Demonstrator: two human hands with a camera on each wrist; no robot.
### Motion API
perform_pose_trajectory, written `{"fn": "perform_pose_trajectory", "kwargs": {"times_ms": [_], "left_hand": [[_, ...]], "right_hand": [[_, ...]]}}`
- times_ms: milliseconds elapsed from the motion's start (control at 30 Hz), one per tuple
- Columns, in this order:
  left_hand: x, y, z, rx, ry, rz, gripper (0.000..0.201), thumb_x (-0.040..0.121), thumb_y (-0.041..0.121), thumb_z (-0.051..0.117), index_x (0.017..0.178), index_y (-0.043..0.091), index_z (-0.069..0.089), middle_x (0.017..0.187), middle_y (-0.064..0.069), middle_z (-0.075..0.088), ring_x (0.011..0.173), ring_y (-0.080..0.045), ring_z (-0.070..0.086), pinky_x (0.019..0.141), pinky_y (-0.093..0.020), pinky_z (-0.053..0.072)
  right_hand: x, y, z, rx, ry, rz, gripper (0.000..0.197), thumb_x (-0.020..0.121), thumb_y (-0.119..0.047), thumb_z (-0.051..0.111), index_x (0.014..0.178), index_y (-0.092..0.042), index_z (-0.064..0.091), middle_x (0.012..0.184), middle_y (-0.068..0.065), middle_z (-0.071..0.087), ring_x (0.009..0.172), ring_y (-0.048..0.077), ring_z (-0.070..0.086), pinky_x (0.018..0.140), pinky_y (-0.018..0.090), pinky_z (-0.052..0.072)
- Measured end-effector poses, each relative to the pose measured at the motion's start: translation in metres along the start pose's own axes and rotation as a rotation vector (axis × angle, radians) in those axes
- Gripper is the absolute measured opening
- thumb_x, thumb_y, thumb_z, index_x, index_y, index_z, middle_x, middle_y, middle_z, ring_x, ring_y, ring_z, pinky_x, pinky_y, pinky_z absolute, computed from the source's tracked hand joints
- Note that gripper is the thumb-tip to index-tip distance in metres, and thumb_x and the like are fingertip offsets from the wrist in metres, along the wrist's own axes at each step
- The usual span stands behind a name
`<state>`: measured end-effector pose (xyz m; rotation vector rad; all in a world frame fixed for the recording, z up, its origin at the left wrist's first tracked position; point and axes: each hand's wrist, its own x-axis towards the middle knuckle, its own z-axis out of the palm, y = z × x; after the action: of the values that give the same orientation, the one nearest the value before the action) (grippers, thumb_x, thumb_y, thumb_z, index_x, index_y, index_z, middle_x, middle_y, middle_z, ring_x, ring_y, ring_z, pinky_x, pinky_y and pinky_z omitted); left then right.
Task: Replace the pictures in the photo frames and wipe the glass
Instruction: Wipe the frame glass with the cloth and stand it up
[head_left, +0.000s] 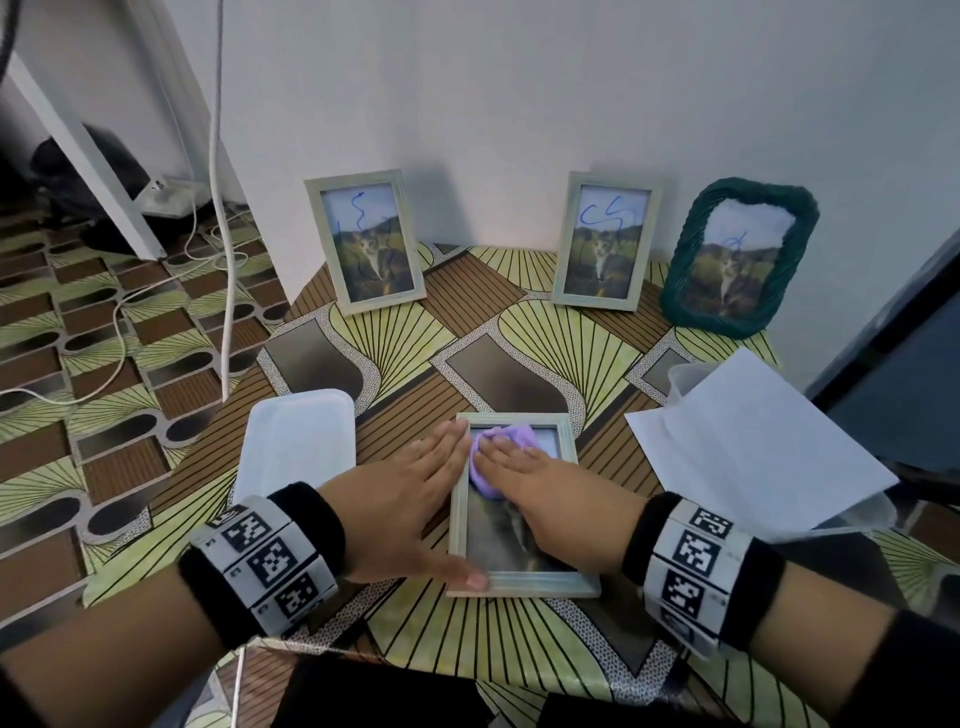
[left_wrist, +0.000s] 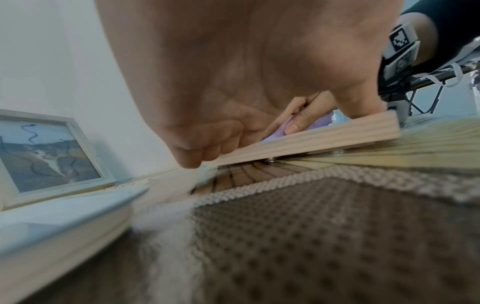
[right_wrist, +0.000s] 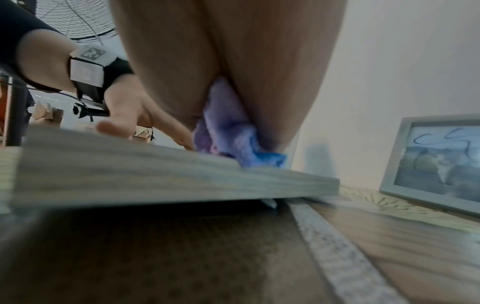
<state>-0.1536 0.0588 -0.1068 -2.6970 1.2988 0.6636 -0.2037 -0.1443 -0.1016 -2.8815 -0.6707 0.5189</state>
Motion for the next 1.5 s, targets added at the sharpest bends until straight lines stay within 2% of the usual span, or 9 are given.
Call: {"fn": "perform_pose_trajectory", "kwargs": {"times_ms": [100, 300, 500, 633, 700, 833, 1133, 1333, 1500], "left_hand": [[0.000, 0.001, 0.000, 0.021, 0.005, -0.026, 0.128, 0.065, 0.099, 0.026, 0.147, 0.019, -0.031, 0.152, 0.007, -0.041, 0.140, -0.005, -0.035, 0.120, -0.028, -0.007], [-0.001, 0.001, 0.000, 0.020, 0.009, -0.027, 0.127, 0.066, 0.097, 0.028, 0.144, 0.019, -0.034, 0.151, 0.006, -0.041, 0.140, -0.005, -0.035, 0.116, -0.023, -0.009], [-0.002, 0.002, -0.003, -0.017, -0.004, -0.024, 0.131, 0.062, 0.098, 0.032, 0.144, 0.020, -0.034, 0.150, 0.008, -0.042, 0.139, -0.003, -0.035, 0.113, -0.021, -0.012], [-0.003, 0.002, -0.003, -0.041, -0.012, -0.015, 0.132, 0.062, 0.098, 0.034, 0.144, 0.021, -0.035, 0.150, 0.008, -0.043, 0.139, -0.002, -0.035, 0.112, -0.021, -0.012], [-0.003, 0.001, -0.004, -0.048, -0.012, -0.010, 0.131, 0.062, 0.098, 0.035, 0.143, 0.022, -0.035, 0.149, 0.009, -0.043, 0.138, -0.002, -0.037, 0.112, -0.020, -0.013], [-0.002, 0.001, -0.002, -0.054, -0.013, -0.005, 0.129, 0.062, 0.098, 0.036, 0.140, 0.025, -0.037, 0.148, 0.011, -0.044, 0.135, 0.001, -0.039, 0.111, -0.018, -0.012], [0.000, 0.000, -0.001, -0.039, -0.020, -0.012, 0.131, 0.060, 0.100, 0.032, 0.139, 0.024, -0.038, 0.149, 0.007, -0.044, 0.137, -0.003, -0.038, 0.113, -0.024, -0.012], [0.001, 0.000, 0.000, -0.008, -0.012, -0.020, 0.133, 0.060, 0.101, 0.030, 0.146, 0.020, -0.032, 0.152, 0.007, -0.041, 0.141, -0.006, -0.033, 0.115, -0.025, -0.007], [0.001, 0.000, 0.000, 0.009, 0.006, -0.023, 0.134, 0.059, 0.101, 0.029, 0.147, 0.019, -0.031, 0.152, 0.007, -0.041, 0.142, -0.005, -0.031, 0.113, -0.023, -0.006]], "right_hand": [[-0.008, -0.003, 0.002, 0.042, -0.028, -0.044, 0.075, 0.098, 0.001, 0.042, 0.156, -0.013, -0.002, 0.164, 0.005, -0.012, 0.151, 0.013, -0.011, 0.121, 0.026, -0.006], [-0.038, -0.004, 0.004, 0.067, -0.024, -0.187, 0.076, 0.092, 0.004, 0.051, 0.156, -0.024, 0.020, 0.164, -0.008, 0.009, 0.150, 0.005, 0.005, 0.124, 0.026, 0.006], [-0.055, 0.000, -0.003, -0.096, -0.076, -0.230, 0.072, 0.088, 0.003, 0.048, 0.153, -0.020, 0.030, 0.163, 0.000, 0.021, 0.150, 0.011, 0.017, 0.122, 0.030, 0.020], [-0.052, 0.002, 0.002, -0.211, 0.028, -0.188, 0.049, 0.092, -0.007, 0.044, 0.140, -0.021, 0.043, 0.152, 0.005, 0.040, 0.136, 0.022, 0.042, 0.103, 0.031, 0.042], [-0.046, 0.005, 0.003, -0.276, 0.087, -0.136, 0.037, 0.096, -0.010, 0.036, 0.130, -0.020, 0.044, 0.140, 0.006, 0.047, 0.125, 0.024, 0.049, 0.091, 0.029, 0.042], [-0.031, 0.013, 0.003, -0.350, 0.057, -0.037, 0.044, 0.101, -0.009, 0.032, 0.144, -0.008, 0.036, 0.151, 0.013, 0.039, 0.137, 0.029, 0.039, 0.113, 0.035, 0.030], [-0.001, 0.000, -0.022, -0.305, -0.056, 0.083, 0.059, 0.091, 0.001, 0.044, 0.147, -0.004, 0.026, 0.158, 0.019, 0.024, 0.146, 0.029, 0.026, 0.120, 0.039, 0.023], [0.007, -0.016, -0.012, -0.080, -0.096, 0.055, 0.077, 0.097, 0.000, 0.045, 0.156, -0.005, -0.005, 0.164, 0.014, -0.012, 0.152, 0.023, -0.009, 0.123, 0.034, 0.000], [-0.009, -0.016, -0.009, -0.033, -0.106, -0.068, 0.074, 0.096, 0.001, 0.046, 0.157, -0.010, 0.006, 0.165, 0.010, -0.006, 0.152, 0.018, -0.001, 0.123, 0.031, 0.008]]}}
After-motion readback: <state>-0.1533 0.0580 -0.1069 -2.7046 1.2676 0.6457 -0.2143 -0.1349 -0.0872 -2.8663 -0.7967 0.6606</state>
